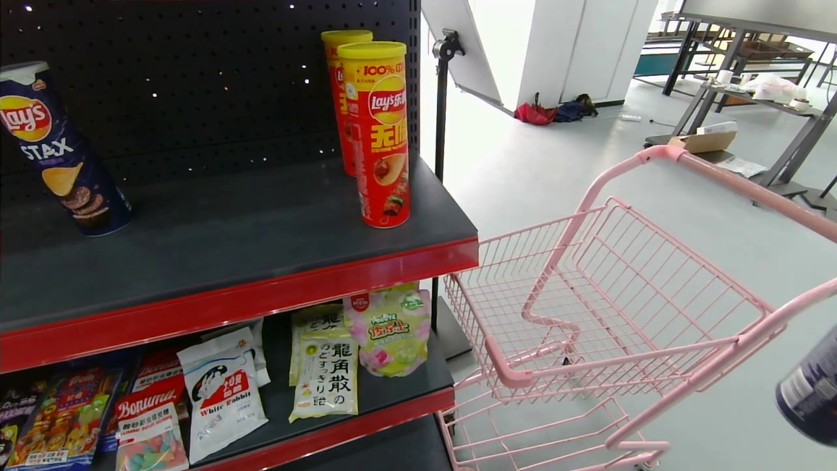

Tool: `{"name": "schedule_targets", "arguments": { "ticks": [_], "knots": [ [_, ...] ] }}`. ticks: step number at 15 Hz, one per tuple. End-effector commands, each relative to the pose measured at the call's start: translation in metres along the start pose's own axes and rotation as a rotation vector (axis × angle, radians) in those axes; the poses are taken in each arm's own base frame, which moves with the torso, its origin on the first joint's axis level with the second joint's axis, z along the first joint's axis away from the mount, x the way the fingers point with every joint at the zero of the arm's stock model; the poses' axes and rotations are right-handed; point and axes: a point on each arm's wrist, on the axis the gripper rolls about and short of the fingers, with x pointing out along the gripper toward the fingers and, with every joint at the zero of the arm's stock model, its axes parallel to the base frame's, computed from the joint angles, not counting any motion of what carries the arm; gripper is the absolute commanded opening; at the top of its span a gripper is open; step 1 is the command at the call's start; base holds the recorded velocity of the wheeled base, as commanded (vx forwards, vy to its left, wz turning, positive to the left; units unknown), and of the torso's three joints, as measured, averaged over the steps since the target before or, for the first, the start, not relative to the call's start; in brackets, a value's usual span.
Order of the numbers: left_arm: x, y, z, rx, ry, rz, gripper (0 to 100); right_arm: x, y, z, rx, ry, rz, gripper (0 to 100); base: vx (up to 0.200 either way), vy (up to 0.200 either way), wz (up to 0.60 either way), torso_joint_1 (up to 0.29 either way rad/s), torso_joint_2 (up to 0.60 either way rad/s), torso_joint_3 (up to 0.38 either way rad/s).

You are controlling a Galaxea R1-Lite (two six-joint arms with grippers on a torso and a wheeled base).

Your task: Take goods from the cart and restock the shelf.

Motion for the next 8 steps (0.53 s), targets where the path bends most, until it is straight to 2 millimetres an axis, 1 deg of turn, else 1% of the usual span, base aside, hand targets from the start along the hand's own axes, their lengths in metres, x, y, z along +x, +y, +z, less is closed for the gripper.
{"name": "schedule_targets", "arguments": {
  "ticks": [1, 3, 5, 6, 8],
  "knots": [
    [0.0, 0.0, 0.0, 0.0, 0.0, 0.002, 100, -0.053, -0.003, -0.047, 0.006, -0.051, -0.066, 0, 0.0, 0.0, 0.0, 0.0, 0.0, 0.0],
    [0.0, 0.0, 0.0, 0.0, 0.0, 0.001, 100, -0.063, -0.003, -0.058, 0.004, -0.033, -0.064, 0, 0.0, 0.0, 0.0, 0.0, 0.0, 0.0],
    [0.0, 0.0, 0.0, 0.0, 0.0, 0.001, 100, -0.066, -0.002, -0.067, 0.003, -0.028, -0.063, 0, 0.0, 0.0, 0.0, 0.021, -0.07, -0.045],
    [0.0, 0.0, 0.0, 0.0, 0.0, 0.002, 100, -0.066, -0.001, -0.07, 0.002, -0.023, -0.064, 0, 0.0, 0.0, 0.0, 0.11, -0.32, -0.203],
    [0.0, 0.0, 0.0, 0.0, 0.0, 0.002, 100, -0.065, -0.001, -0.073, 0.0, -0.021, -0.062, 0, 0.0, 0.0, 0.0, 0.166, -0.46, -0.298]
  ]
}}
